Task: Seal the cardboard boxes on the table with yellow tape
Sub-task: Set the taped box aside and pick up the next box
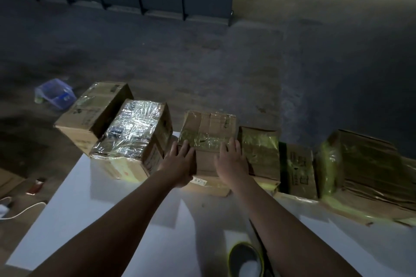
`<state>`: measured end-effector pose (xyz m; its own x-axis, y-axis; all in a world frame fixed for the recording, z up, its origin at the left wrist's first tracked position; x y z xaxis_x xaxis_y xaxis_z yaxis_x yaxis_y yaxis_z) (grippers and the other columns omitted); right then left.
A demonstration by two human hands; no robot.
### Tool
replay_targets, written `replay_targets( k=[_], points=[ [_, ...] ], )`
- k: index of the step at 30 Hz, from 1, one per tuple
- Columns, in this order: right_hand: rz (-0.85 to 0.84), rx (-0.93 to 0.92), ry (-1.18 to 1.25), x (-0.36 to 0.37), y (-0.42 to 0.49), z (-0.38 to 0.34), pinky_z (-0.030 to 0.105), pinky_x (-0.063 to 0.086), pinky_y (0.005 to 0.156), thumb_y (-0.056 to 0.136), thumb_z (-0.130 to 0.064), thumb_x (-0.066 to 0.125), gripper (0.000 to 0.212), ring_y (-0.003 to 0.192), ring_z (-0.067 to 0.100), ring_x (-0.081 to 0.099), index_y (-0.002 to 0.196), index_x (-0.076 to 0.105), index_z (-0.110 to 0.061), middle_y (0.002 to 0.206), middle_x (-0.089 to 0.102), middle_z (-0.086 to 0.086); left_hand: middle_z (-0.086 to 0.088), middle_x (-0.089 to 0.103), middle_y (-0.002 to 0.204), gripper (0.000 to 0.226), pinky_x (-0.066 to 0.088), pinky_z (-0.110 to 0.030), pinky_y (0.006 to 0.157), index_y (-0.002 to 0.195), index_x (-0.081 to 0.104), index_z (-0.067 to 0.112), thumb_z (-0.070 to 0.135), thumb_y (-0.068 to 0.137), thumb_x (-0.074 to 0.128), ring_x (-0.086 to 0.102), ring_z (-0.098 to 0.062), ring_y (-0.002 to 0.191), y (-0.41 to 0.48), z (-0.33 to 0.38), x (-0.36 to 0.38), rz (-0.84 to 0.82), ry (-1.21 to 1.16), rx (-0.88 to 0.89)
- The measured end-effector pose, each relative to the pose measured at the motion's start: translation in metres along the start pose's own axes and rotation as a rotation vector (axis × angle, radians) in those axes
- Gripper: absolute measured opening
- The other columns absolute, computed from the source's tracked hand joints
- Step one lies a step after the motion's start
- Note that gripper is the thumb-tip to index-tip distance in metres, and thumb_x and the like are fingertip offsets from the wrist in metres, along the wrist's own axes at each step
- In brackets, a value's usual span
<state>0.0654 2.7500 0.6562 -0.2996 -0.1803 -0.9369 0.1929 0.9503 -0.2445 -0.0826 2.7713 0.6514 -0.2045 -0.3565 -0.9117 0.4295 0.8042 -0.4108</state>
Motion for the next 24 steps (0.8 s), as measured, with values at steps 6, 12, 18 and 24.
replay_targets(
  k=[6,12,18,24],
  points=[
    [0.004,0.006,0.118,-0.007,-0.008,-0.030,0.045,0.022,0.117,0.096,-0.014,0.041,0.042,0.144,0.028,0.017,0.137,0.044,-0.013,0.153,0.029,0.009,-0.004,0.003,0.162,0.089,0.023,-0.053,0.114,0.155,0.013,0.020,0.043,0.087,0.066,-0.001,-0.035,0.148,-0.018,-0.002,-0.018,0.005,-0.242,0.082],
    [-0.011,-0.101,0.278,-0.008,-0.011,-0.105,0.032,0.045,0.086,0.094,-0.008,0.043,0.031,0.114,0.027,0.055,0.120,0.059,-0.009,0.123,0.058,0.011,-0.012,0.053,0.133,0.034,0.047,-0.039,0.093,0.125,0.060,0.008,0.015,0.091,0.058,0.053,-0.030,0.119,-0.048,-0.061,-0.062,0.434,-0.464,0.058],
    [-0.021,-0.149,0.462,0.004,-0.012,-0.186,0.032,0.038,0.103,0.092,-0.007,0.037,0.046,0.126,0.027,0.046,0.136,0.049,-0.016,0.140,0.048,0.010,-0.017,0.059,0.121,0.028,0.040,-0.040,0.097,0.110,0.066,0.003,0.014,0.085,0.060,0.050,-0.035,0.116,-0.072,-0.170,-0.056,0.560,-0.451,-0.167],
    [-0.058,-0.048,0.516,0.024,-0.012,-0.224,0.038,0.048,0.093,0.089,0.002,0.036,0.059,0.116,0.029,0.049,0.145,0.037,-0.017,0.140,0.043,0.014,-0.016,0.060,0.116,0.030,0.045,-0.038,0.088,0.112,0.063,0.006,0.015,0.084,0.055,0.057,-0.036,0.108,-0.078,-0.236,-0.018,0.448,-0.721,-0.303]
  ],
)
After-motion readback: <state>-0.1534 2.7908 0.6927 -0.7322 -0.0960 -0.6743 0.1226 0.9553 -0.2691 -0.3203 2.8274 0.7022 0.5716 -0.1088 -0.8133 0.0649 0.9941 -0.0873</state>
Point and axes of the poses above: each hand's wrist, its own y-axis towards the middle knuckle, its own x-axis out of the palm, z = x × y, the point moved 8 cm from there along y, towards the middle knuckle
